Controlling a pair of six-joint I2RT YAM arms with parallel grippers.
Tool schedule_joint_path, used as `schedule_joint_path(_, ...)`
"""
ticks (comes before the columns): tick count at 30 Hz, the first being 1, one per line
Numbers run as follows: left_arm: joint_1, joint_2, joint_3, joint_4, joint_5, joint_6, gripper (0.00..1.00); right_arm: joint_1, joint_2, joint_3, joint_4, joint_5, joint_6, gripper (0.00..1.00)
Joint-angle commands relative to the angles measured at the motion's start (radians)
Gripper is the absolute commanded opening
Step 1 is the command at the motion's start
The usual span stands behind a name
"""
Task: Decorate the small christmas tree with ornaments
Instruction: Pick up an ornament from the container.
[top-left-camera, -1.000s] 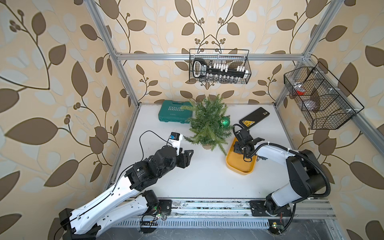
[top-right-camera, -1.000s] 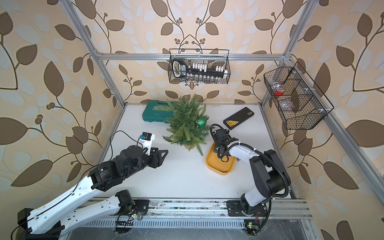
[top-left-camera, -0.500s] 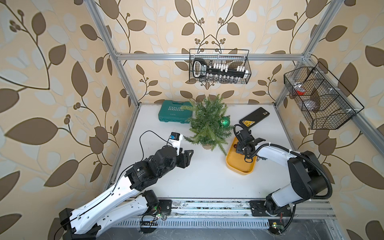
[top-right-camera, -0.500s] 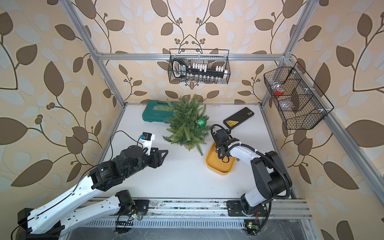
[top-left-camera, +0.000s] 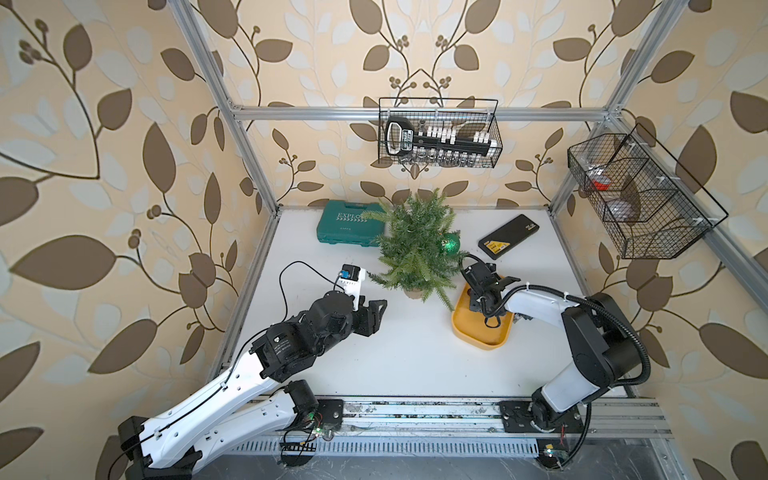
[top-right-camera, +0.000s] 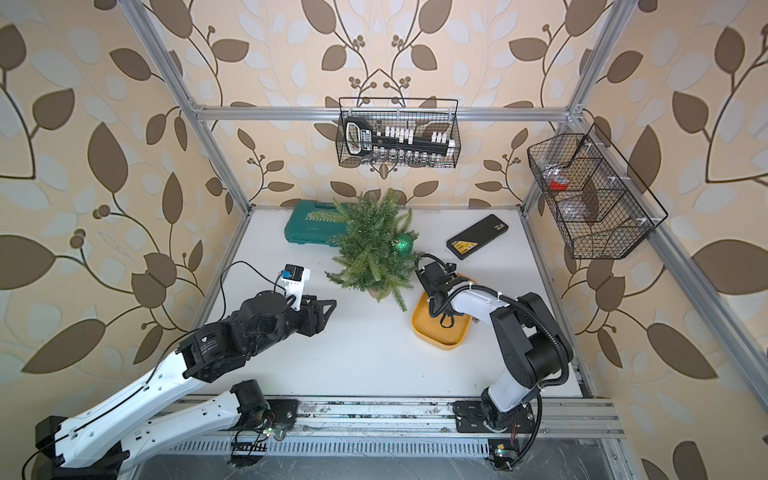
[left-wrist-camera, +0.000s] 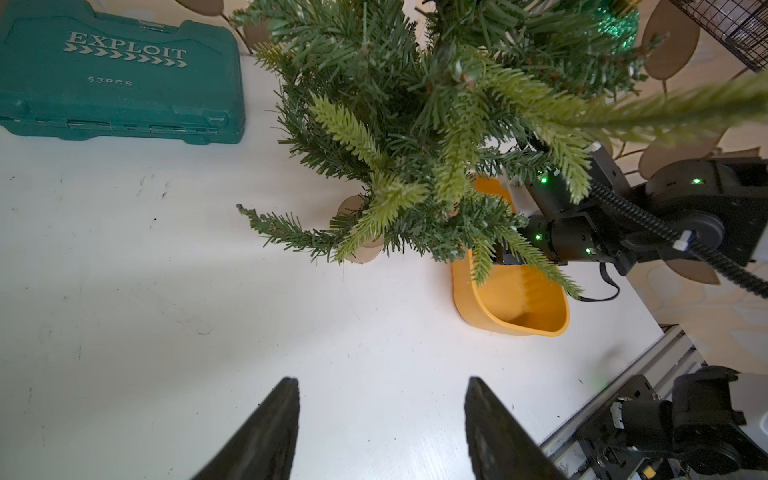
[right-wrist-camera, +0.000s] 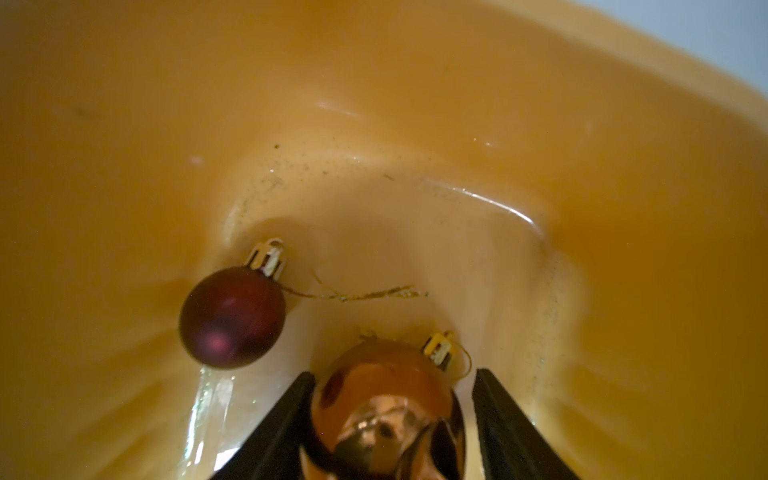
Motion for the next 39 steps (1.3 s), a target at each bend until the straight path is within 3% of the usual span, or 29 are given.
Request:
schedule_joint_path(1, -0.006, 0.006, 0.014, 0.034, -0.004, -0.001, 0.64, 0.005, 0.03, 0.031, -0.03, 0.06, 0.011, 0.58)
schedule_joint_path(5, -0.006, 0.006, 0.011, 0.035, -0.003, -0.001, 0.64, 0.01, 0.034, 0.04, -0.031, 0.091, -0.003, 0.56)
schedule_joint_path(11, -0.005, 0.005, 0.012, 0.038, -0.005, 0.001, 0.64, 0.024, 0.017, 0.043, -0.037, 0.103, -0.026, 0.43)
schedule_joint_path(16, -0.005, 0.004, 0.015, 0.034, -0.002, 0.001, 0.64, 0.025, -0.045, 0.033, -0.047, 0.07, -0.045, 0.43)
schedule_joint_path(23, -0.005, 0.004, 0.037, 0.028, 0.012, 0.006, 0.64, 0.0, -0.341, 0.012, -0.074, -0.193, -0.061, 0.44)
schedule_joint_path(26, -0.005, 0.007, 0.044, 0.033, 0.022, 0.008, 0.64, -0.065, -0.476, 0.031, -0.104, -0.379, -0.06, 0.44)
schedule_joint_path(31, -0.006, 0.015, 0.062, 0.042, 0.044, 0.011, 0.64, -0.173, -0.624, 0.096, -0.183, -0.586, -0.07, 0.44)
schedule_joint_path(39, -0.006, 0.001, 0.093, 0.05, 0.085, 0.012, 0.64, -0.206, -0.699, 0.238, -0.294, -0.718, -0.101, 0.45)
